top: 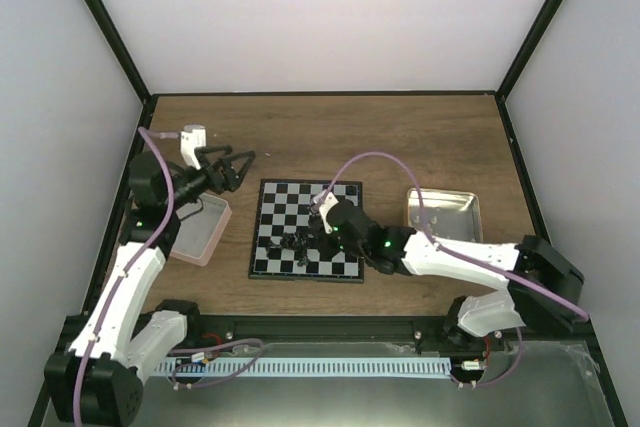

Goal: Set up the chess pieces on the board
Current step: Pick up the chess piece from the chessboard, then place the chess piece on the chessboard.

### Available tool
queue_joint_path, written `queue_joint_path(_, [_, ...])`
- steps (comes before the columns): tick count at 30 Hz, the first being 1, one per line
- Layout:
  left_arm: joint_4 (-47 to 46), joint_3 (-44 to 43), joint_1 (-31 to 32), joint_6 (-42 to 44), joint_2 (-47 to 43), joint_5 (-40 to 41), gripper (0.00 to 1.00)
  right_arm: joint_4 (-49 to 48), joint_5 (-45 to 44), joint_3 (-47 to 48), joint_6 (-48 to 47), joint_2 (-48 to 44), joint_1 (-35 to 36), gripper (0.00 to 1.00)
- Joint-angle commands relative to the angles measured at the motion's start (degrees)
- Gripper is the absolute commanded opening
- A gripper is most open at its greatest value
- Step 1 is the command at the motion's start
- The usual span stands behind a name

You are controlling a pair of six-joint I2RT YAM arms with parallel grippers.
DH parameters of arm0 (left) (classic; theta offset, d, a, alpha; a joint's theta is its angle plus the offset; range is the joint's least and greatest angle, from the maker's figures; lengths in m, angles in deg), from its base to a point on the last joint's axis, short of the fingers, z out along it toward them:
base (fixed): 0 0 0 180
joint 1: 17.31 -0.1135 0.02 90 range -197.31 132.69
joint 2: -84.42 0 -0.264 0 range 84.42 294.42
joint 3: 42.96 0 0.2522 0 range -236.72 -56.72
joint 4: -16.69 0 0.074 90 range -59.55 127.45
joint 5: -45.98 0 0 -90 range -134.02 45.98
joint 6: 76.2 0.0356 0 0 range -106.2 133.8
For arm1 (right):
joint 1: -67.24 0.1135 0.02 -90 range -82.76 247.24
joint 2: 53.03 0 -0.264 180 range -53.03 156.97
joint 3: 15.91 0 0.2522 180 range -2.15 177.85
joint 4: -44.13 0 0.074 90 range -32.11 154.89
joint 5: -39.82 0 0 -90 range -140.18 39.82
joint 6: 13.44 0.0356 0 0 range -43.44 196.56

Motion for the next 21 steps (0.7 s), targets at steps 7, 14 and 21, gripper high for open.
queue_joint_path(7, [7.1, -0.2, 9.8, -19.0, 9.0, -18.7, 0.78, -34.0, 5.1, -2.9, -13.7, -1.8, 0.4, 0.15])
queue_joint_path(14, [11.5, 3.1, 12.1, -18.4, 10.5, -21.3, 0.51, -36.3, 6.6, -3.5, -13.8, -1.8, 0.4, 0.15])
queue_joint_path(21, [10.9, 4.0, 13.5, -18.0, 12.1, -21.5, 0.3, -34.5, 7.1, -2.9, -14.1, -1.4, 0.4, 0.15])
